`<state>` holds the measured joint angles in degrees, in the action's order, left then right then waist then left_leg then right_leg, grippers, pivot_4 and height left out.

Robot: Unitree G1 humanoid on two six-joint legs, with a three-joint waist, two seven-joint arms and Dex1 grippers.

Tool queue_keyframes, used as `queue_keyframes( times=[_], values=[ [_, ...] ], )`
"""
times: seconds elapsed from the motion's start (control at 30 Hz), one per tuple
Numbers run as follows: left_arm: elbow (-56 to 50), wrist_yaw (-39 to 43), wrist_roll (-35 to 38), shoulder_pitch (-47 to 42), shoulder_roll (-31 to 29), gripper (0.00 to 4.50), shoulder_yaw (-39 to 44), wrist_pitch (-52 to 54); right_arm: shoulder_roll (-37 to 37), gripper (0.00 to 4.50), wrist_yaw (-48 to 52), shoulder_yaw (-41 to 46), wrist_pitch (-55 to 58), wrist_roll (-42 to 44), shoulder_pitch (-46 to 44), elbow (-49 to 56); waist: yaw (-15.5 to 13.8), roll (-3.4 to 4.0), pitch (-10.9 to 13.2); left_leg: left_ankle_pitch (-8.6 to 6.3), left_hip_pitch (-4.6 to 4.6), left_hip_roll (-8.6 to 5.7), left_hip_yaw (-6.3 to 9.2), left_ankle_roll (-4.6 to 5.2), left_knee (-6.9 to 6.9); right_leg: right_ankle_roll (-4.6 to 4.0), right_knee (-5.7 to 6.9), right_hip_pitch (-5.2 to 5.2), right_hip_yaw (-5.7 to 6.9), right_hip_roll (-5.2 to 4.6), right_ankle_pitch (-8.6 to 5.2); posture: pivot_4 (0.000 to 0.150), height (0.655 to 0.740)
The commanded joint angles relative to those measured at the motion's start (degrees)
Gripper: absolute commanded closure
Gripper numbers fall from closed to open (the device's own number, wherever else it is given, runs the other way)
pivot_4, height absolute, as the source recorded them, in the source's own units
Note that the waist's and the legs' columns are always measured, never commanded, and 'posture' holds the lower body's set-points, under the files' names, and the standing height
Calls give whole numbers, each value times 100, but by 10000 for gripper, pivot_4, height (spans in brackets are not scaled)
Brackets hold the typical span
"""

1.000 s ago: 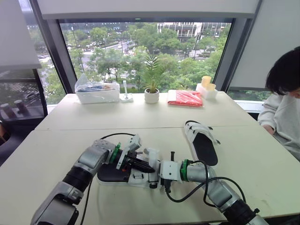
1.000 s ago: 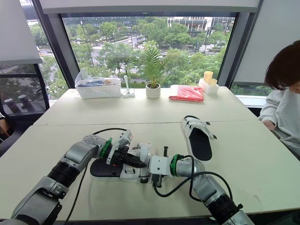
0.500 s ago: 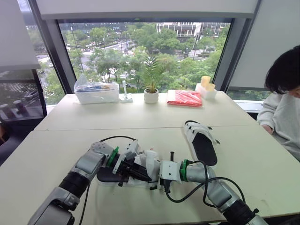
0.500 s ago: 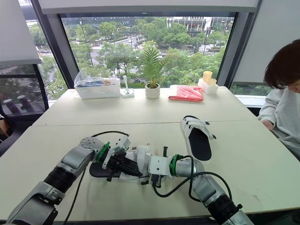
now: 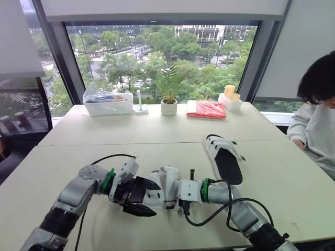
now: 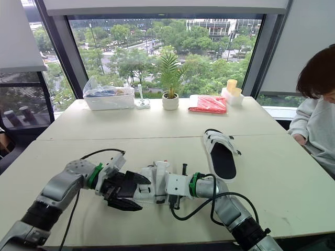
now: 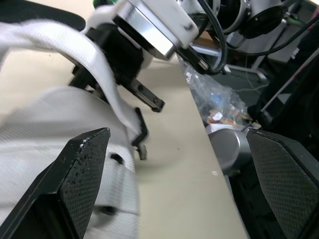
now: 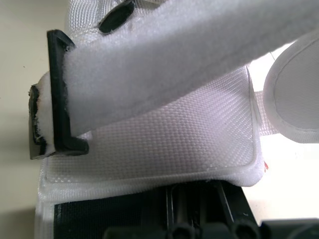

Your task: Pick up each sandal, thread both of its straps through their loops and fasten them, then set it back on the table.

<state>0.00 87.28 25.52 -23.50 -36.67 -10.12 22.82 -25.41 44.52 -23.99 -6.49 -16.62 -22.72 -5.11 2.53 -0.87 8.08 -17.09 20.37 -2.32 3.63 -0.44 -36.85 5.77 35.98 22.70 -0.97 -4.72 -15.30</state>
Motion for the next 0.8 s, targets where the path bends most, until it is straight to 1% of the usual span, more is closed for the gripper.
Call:
queue_keyframes(
  times=[0.03, 0.17, 0.33, 0.43, 0.63, 0.8],
  values=[
    [-535, 16, 106, 391, -174, 246, 132, -247, -46, 45000, 221, -522, 228, -342, 362, -611, -6, 1, 1, 0, 0, 1, 0, 0, 3, -3, 0, 1, 1, -1, -2, 1500, 7374],
    [-834, -395, -96, 799, -135, 246, -67, -216, -50, 45000, 245, -530, 204, -339, 343, -628, -11, 2, 1, -1, 1, 3, 0, 0, 7, -27, -2, 1, 2, -5, -12, 1500, 7374],
    [-633, -977, -412, 791, 182, 246, -221, -405, -52, 45000, 268, -538, 197, -335, 325, -628, -14, 2, 1, -1, 1, 3, -1, 0, 8, -28, -5, 1, 4, -5, -13, 1500, 7374],
    [-539, -1246, -481, 806, 393, 246, -276, -440, -51, 45000, 284, -543, 213, -329, 332, -597, -17, 2, 1, -1, 0, 3, -1, 0, 9, -28, -5, 1, 4, -5, -13, 1500, 7374],
    [-404, -1521, -720, 962, 628, 246, -392, -762, -92, 45000, 313, -549, 249, -308, 411, -494, -56, 4, -3, -1, -3, 3, -1, 0, 9, -29, -10, -6, 7, -6, -12, 1500, 7374],
    [-447, -1718, -829, 1055, 591, 246, -309, -892, -146, 45000, 335, -533, 282, -283, 480, -412, -111, 10, -15, -1, -4, 5, -1, 0, 10, -33, -32, -15, 9, -6, -9, 1500, 7374]
  ],
)
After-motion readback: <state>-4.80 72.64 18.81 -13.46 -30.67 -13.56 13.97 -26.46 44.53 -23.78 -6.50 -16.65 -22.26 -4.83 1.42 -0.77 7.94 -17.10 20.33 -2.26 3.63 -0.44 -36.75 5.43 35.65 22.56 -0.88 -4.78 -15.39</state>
